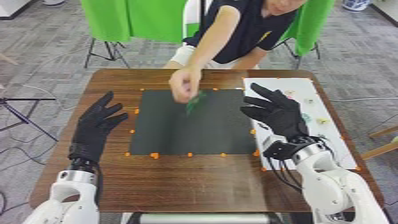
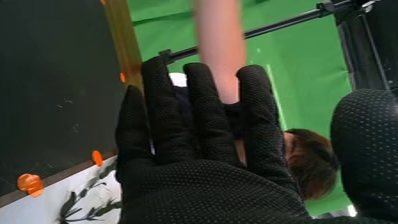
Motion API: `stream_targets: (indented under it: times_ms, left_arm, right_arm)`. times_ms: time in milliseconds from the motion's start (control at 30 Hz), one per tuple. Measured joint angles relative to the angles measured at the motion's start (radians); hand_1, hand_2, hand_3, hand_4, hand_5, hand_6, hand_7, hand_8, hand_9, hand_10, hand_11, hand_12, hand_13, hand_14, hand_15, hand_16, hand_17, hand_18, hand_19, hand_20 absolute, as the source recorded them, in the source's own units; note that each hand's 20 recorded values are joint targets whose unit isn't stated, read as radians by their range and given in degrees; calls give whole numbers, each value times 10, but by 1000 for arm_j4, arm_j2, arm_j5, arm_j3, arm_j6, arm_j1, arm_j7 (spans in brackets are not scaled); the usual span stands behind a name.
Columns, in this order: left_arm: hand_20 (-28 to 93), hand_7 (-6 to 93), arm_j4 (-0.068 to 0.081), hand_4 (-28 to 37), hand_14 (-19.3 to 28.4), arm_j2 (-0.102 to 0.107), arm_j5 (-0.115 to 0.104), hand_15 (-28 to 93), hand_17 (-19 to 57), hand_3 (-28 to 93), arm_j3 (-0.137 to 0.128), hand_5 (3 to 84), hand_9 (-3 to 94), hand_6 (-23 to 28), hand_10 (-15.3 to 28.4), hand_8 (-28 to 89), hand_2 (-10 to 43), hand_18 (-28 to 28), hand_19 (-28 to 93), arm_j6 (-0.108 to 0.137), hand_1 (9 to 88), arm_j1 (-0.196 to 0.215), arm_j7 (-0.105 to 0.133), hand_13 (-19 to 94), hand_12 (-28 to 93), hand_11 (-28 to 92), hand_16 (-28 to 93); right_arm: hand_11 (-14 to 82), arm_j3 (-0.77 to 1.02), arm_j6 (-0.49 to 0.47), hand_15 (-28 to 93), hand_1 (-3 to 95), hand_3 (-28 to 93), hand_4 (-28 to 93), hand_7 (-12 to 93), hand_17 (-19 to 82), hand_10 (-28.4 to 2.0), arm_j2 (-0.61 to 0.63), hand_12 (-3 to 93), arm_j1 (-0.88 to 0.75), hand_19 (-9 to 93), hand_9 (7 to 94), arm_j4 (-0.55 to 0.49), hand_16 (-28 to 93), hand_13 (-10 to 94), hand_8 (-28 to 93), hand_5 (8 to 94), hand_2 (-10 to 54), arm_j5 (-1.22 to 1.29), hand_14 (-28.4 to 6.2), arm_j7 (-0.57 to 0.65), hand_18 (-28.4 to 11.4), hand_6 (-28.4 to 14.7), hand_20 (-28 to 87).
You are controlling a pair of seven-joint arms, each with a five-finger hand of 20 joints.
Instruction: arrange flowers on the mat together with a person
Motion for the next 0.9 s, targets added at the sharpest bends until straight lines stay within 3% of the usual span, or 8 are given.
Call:
stream_targets:
  times_ms: [900]
  left_arm:
    - [147, 137, 1, -283, 255, 7, -5, 493, -86, 788, 5, 334, 337, 50, 175, -109, 77, 225, 470, 5, 234, -7, 12, 276, 72, 243, -93]
  right_arm:
    - [90, -1, 0, 262, 113, 803, -280, 129, 30, -148, 0, 140, 3, 424, 467, 0, 156, 366, -121, 435, 116, 0, -193, -2, -186, 35, 173]
